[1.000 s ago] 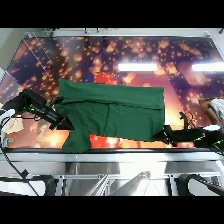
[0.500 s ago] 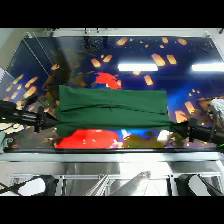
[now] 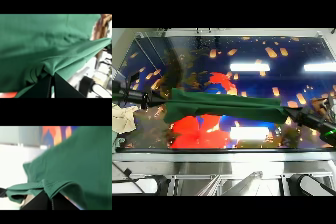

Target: Fold the shirts.

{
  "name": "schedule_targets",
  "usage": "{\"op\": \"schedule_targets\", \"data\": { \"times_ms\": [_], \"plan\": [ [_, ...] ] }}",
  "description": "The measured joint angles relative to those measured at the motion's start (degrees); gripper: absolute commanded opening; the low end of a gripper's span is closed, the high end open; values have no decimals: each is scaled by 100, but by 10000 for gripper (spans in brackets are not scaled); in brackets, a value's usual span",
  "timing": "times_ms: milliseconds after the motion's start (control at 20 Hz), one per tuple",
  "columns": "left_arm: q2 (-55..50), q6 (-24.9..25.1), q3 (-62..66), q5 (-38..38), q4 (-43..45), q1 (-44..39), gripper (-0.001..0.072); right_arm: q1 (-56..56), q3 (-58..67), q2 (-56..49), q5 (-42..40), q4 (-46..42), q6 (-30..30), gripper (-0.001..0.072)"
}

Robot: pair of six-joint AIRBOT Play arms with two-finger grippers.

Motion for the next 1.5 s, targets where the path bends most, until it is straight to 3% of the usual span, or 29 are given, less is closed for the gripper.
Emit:
{"op": "schedule_targets", "data": {
  "times_ms": [150, 350, 500, 750, 1150, 1350, 1500],
  "plan": [
    [-909, -192, 1185, -46, 216, -354, 32, 715, 623, -866, -640, 601, -603, 22],
    [-2103, -498, 2581, 55, 588, -638, 31, 1307, 1510, -1878, -1093, 824, -820, 22],
    [-2828, -654, 3368, 264, 719, -804, 30, 1464, 1803, -2277, -1285, 741, -789, 22],
    [-3567, -796, 4203, 573, 787, -1091, 30, 1537, 1945, -2483, -1663, -61, -227, 22],
    [-3602, -896, 4221, 881, 761, -1187, 29, 1545, 1971, -2216, -1290, -525, 184, 22],
    [-2868, -994, 3976, 1123, 595, -1189, 29, 1543, 1969, -1261, -555, -737, 612, 22],
    [-1980, -1047, 3156, 1316, 494, -1187, 30, 1543, 1818, -308, -168, -1305, 1318, 21]
  ]
}}
